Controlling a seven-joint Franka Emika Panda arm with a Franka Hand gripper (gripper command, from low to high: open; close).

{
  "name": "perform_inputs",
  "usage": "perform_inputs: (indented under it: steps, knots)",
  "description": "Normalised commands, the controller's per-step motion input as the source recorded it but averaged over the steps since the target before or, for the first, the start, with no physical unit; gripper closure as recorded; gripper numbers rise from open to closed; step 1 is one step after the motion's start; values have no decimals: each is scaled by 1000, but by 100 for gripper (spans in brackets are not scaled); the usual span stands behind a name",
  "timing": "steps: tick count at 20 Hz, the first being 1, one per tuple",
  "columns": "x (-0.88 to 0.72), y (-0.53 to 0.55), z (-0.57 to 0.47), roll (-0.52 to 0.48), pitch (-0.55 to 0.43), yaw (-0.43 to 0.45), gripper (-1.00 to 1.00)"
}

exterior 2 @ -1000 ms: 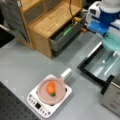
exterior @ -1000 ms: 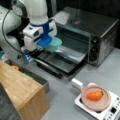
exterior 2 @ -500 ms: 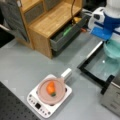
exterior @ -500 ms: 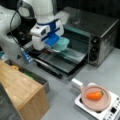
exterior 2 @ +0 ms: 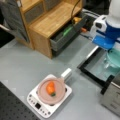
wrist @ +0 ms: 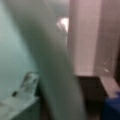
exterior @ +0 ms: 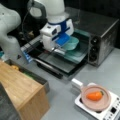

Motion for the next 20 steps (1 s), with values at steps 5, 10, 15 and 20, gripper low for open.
perform_inputs:
  steps: [5, 10, 15, 20]
  knots:
    - [-22, 206, 0, 16, 101, -80, -100]
    - [-93, 248, -31, 29, 79, -65, -100]
    - [-126, 230, -21, 35, 65, -55, -100]
    - [-113, 151, 12, 50, 58, -50, -100]
